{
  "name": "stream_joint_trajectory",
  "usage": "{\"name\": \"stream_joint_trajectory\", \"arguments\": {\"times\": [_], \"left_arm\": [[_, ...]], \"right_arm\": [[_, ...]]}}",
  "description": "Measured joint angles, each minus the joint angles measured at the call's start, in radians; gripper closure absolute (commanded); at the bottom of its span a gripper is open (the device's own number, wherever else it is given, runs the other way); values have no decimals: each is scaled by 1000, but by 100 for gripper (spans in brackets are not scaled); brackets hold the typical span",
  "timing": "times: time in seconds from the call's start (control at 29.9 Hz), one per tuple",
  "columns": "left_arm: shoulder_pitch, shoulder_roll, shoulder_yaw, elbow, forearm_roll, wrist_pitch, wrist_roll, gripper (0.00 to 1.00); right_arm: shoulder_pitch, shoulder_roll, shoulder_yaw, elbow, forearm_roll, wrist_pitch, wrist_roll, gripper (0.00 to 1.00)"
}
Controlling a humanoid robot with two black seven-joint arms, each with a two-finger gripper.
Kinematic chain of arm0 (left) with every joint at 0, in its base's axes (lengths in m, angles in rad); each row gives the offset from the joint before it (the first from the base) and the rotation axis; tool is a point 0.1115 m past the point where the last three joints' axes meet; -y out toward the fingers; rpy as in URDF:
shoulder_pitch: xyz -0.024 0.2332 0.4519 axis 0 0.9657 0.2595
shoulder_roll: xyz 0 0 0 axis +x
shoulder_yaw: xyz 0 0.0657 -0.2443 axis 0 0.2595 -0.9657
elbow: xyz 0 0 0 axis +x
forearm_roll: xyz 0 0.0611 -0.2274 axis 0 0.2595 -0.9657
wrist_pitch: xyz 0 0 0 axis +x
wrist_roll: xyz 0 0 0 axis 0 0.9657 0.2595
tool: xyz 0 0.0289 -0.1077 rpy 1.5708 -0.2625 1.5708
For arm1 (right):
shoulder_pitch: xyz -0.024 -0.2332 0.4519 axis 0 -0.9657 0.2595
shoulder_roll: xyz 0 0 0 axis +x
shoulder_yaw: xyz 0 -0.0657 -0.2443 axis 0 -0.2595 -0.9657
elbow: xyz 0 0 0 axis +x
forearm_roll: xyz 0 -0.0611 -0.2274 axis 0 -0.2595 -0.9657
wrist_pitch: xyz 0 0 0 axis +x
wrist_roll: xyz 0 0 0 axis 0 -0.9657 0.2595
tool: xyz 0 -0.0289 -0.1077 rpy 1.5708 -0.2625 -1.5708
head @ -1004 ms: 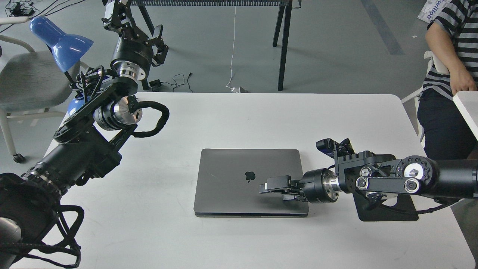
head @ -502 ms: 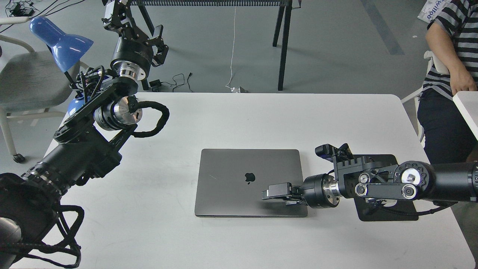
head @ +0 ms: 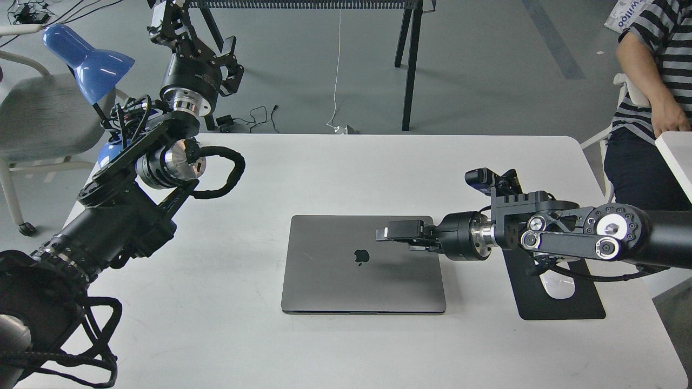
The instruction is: Close notebook with right arm
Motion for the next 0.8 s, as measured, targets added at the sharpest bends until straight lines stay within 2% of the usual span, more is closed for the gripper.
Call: {"name": "stream_joint_trajectory", "arguments": {"times": [0.17, 0.37, 0.5, 0.64, 0.8], "left_arm": [[0, 0, 0, 0, 0, 0, 0, 0], [0, -1, 0, 0, 0, 0, 0, 0], [0, -1, 0, 0, 0, 0, 0, 0], [0, -1, 0, 0, 0, 0, 0, 0], [0, -1, 0, 0, 0, 0, 0, 0]], "right_arm": [[-63, 7, 354, -92, 4, -38, -4, 0], [-147, 193, 703, -360, 39, -146, -7, 0], [-181, 273, 935, -515, 146, -163, -7, 0], [-201, 301, 1028, -564, 325, -130, -7, 0], [-253, 303, 1036, -555, 424, -1, -3, 0]]}}
